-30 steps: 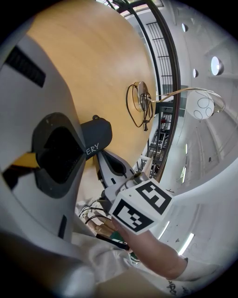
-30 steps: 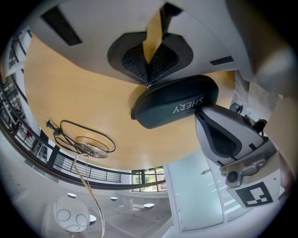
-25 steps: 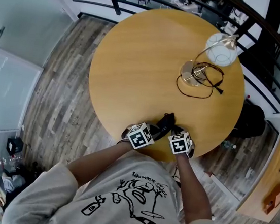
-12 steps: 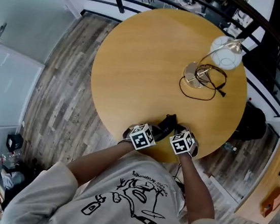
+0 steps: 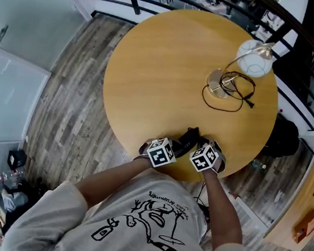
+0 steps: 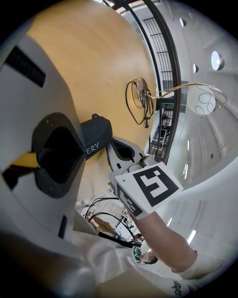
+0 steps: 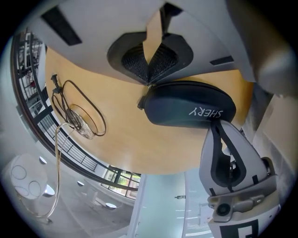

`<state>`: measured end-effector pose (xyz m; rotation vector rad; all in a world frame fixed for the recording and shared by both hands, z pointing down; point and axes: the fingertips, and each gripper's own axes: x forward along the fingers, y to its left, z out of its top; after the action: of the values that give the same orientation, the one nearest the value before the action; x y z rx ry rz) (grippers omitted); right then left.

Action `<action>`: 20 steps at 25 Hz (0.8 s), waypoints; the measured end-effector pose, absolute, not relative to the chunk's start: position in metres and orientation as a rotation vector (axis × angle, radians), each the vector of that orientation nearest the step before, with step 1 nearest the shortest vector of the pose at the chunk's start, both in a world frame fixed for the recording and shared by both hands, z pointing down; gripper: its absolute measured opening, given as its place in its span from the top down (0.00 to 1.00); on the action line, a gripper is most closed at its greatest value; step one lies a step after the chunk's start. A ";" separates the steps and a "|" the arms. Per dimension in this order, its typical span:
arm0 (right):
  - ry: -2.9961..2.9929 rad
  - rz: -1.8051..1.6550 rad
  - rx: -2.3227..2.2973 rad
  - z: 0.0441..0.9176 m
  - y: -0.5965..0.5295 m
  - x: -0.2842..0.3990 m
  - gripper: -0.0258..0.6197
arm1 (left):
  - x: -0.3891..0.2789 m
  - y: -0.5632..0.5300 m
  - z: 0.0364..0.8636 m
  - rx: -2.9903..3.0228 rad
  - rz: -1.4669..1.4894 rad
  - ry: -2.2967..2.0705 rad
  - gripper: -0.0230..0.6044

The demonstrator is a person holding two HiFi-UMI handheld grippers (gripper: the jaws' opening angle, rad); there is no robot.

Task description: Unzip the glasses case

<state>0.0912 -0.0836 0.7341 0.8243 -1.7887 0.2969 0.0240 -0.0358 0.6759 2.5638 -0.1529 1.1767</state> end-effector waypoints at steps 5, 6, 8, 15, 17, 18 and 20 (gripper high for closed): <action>-1.781 0.289 0.836 0.735 -0.084 0.093 0.92 | 0.025 -0.036 0.676 2.561 1.174 -0.151 0.95; -1.784 0.306 0.852 0.735 -0.084 0.093 0.92 | 0.025 -0.036 0.676 2.558 1.170 -0.152 0.95; -1.792 0.361 0.893 0.734 -0.084 0.095 0.92 | 0.024 -0.038 0.677 2.552 1.145 -0.166 0.95; -1.836 0.598 1.087 0.719 -0.071 0.100 0.92 | 0.016 -0.041 0.667 2.497 1.022 -0.273 0.95; -1.864 0.663 1.150 0.709 -0.067 0.101 0.92 | 0.014 -0.044 0.657 2.490 0.972 -0.312 0.95; -1.883 0.690 1.181 0.702 -0.066 0.101 0.92 | 0.013 -0.046 0.652 2.488 0.944 -0.333 0.95; -1.926 0.735 1.238 0.686 -0.064 0.099 0.92 | 0.011 -0.050 0.639 2.488 0.880 -0.376 0.95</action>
<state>0.0994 -0.0643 0.6858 1.2382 -1.9256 0.7349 0.0110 -0.0504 0.6389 2.4876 -0.3764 0.8805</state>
